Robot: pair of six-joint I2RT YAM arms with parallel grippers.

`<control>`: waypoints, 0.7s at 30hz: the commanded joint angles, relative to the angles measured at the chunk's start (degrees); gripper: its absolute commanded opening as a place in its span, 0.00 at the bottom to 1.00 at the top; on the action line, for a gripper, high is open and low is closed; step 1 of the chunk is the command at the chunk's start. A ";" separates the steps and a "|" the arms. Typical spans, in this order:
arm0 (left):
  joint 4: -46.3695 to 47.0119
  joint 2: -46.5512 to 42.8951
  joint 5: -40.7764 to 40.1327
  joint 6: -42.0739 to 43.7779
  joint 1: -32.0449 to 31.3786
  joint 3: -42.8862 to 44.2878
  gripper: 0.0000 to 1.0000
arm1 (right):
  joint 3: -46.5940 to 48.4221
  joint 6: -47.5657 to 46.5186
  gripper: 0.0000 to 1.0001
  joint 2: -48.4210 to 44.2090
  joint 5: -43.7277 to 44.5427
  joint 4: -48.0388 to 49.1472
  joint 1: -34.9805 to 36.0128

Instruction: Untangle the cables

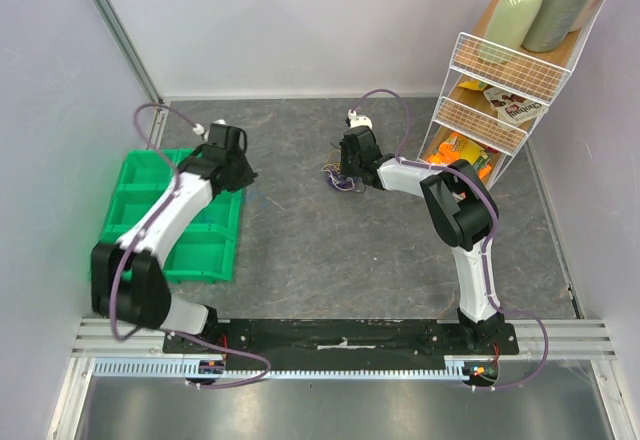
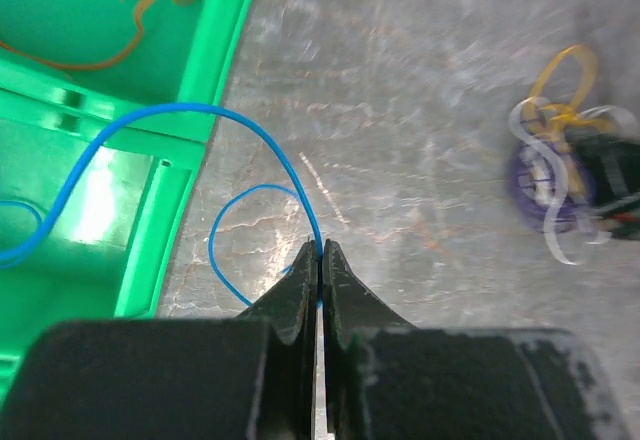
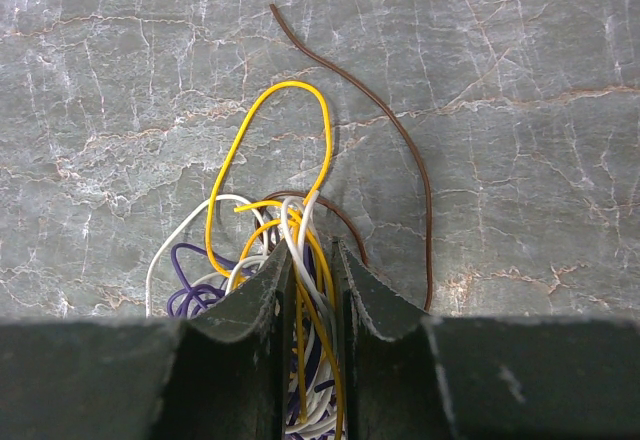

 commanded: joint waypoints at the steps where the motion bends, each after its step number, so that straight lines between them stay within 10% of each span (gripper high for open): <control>1: 3.70 -11.53 3.46 -2.92 4.12 -3.94 0.02 | 0.86 0.51 0.28 0.35 -0.82 -1.02 -0.11; 21: 9.15 -14.10 15.85 -16.46 23.99 -16.69 0.02 | 0.59 0.69 0.28 0.44 -1.79 -0.67 -0.02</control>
